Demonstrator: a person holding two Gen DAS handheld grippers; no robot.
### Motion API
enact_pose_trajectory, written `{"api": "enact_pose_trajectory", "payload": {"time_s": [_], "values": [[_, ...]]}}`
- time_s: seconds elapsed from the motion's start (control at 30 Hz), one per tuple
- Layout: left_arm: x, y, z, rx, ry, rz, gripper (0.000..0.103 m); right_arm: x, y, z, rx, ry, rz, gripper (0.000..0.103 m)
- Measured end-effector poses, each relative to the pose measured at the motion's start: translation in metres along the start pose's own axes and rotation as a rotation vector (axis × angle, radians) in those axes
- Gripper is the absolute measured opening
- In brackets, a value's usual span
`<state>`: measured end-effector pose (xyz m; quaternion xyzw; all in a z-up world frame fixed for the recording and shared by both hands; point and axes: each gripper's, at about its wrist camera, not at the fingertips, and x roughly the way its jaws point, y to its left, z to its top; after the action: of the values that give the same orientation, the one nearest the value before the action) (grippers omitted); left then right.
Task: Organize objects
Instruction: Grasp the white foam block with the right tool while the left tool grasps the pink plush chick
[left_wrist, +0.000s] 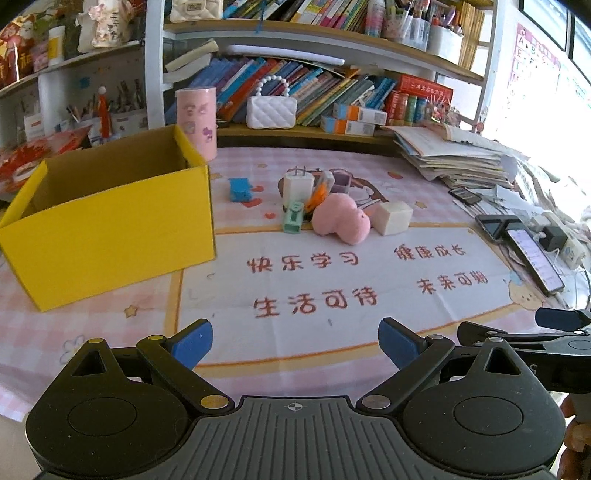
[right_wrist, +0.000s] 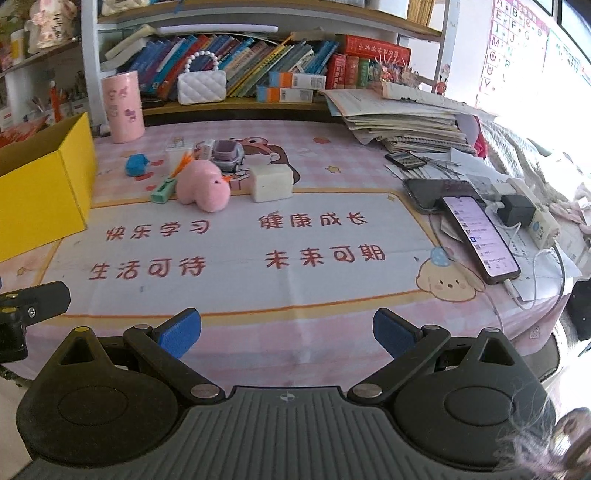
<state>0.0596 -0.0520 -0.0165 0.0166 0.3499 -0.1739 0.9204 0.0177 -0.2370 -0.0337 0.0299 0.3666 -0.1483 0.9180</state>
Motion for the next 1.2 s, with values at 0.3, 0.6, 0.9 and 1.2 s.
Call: {"api": "enact_pose_trajectory", "payload": {"time_s": [0.3,0.6,0.9,1.2], "values": [[0.029,-0.012,0.025,-0.025,-0.011,0.036,0.098,0.038,-0.011,0.034,-0.032,0.012,0.068,0.1],[0.062,-0.029,0.048,-0.046,-0.01,0.081,0.098,0.078,-0.029,0.069,-0.072,0.001,0.124,0.096],[0.084,-0.041,0.065,-0.069,-0.006,0.136,0.098,0.116,-0.037,0.099,-0.133,-0.024,0.188,0.079],[0.094,-0.044,0.074,-0.095,0.002,0.193,0.098,0.162,-0.027,0.13,-0.191,-0.048,0.25,0.074]]}}
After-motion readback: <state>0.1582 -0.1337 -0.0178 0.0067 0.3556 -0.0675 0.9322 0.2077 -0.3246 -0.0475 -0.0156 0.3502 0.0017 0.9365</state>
